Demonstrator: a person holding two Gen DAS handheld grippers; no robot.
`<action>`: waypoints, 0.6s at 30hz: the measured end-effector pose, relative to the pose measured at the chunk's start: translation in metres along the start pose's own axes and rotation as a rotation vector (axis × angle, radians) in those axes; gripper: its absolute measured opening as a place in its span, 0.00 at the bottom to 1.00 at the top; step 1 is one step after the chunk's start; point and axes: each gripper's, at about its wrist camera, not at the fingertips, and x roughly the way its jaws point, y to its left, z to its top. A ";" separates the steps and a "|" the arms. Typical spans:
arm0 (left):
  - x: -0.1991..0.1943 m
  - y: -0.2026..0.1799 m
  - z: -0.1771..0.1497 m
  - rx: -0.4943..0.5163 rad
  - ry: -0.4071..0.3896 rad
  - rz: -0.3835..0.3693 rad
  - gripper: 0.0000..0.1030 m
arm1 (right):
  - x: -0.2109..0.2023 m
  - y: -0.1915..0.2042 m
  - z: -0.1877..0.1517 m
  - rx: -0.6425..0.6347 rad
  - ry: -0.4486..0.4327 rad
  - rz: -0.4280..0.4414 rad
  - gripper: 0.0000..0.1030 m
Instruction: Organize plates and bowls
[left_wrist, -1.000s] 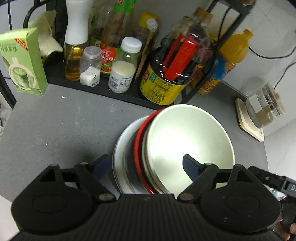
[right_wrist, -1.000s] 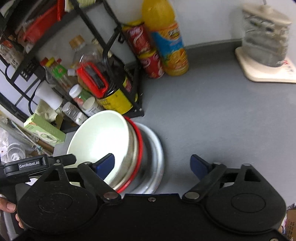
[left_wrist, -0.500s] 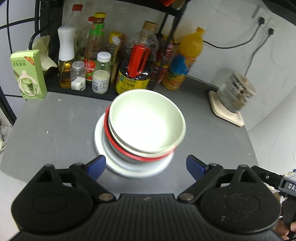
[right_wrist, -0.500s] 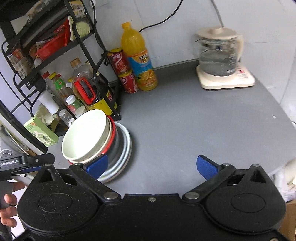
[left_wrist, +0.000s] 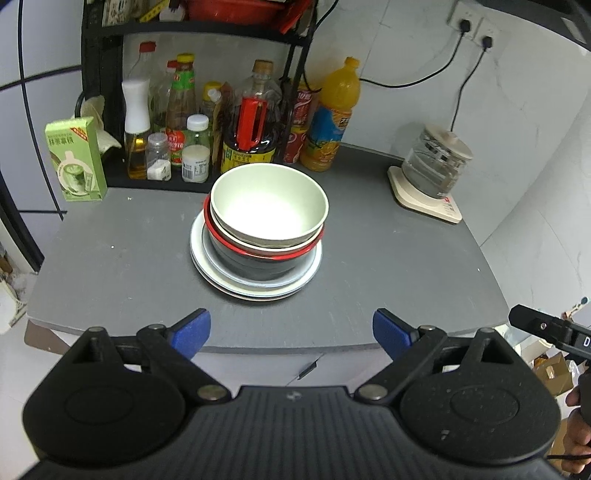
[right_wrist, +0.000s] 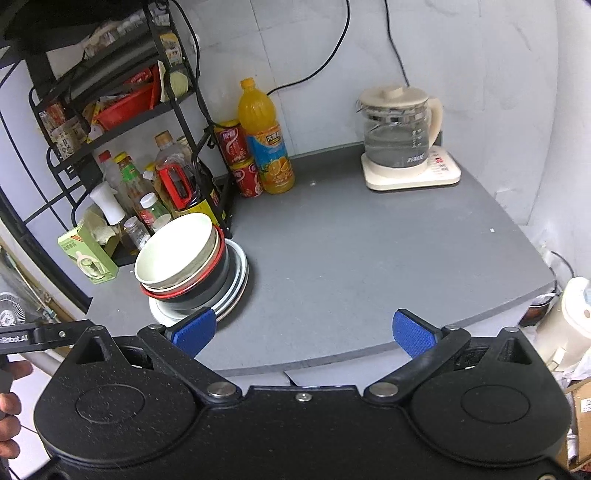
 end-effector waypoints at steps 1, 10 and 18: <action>-0.005 -0.001 -0.003 0.005 -0.006 -0.002 0.91 | -0.004 0.001 -0.002 -0.002 -0.006 -0.007 1.00; -0.039 -0.007 -0.025 0.053 -0.054 -0.014 0.92 | -0.040 0.009 -0.021 -0.016 -0.064 -0.079 1.00; -0.057 -0.009 -0.036 0.063 -0.081 -0.011 0.92 | -0.061 0.019 -0.031 -0.036 -0.092 -0.098 1.00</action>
